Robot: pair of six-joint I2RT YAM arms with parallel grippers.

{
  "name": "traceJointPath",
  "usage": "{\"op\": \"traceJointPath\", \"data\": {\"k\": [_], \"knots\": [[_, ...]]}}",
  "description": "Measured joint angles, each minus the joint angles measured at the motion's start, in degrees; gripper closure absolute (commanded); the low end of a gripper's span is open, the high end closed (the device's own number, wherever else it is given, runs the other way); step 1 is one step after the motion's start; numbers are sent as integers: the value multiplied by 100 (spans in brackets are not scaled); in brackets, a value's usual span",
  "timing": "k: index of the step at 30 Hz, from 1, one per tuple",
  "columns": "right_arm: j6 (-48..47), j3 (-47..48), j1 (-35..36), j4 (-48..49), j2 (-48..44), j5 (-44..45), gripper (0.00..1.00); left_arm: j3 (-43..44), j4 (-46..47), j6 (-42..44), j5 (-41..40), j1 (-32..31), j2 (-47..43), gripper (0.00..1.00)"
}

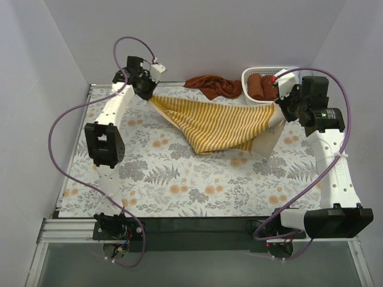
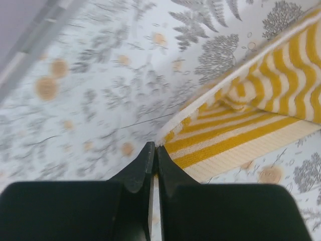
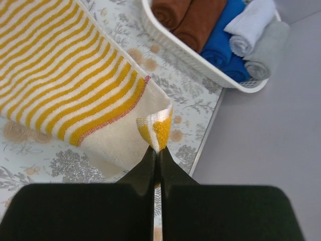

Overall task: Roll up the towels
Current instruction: Flatten the towel

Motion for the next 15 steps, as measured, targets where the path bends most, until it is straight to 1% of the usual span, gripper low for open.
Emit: {"op": "traceJointPath", "data": {"k": [1,5,8,10,11,12,15], "knots": [[11,181,-68,37,44,2,99,-2,-44,76,13,85,-199,100],[22,728,-302,122,94,15,99,-164,-177,494,68,372,-1530,100],[17,887,-525,214,26,15,99,-444,-151,726,94,439,-2507,100],[9,883,-656,195,-114,22,99,-754,-179,876,96,463,-3128,100],[4,866,-686,199,-184,26,99,-1040,-96,962,92,474,-3501,100],[-9,839,-706,190,-291,37,99,-1241,-90,1016,87,479,-3711,100],[-101,586,-719,195,-887,31,99,-2140,-90,1215,66,481,-4610,100]]}}
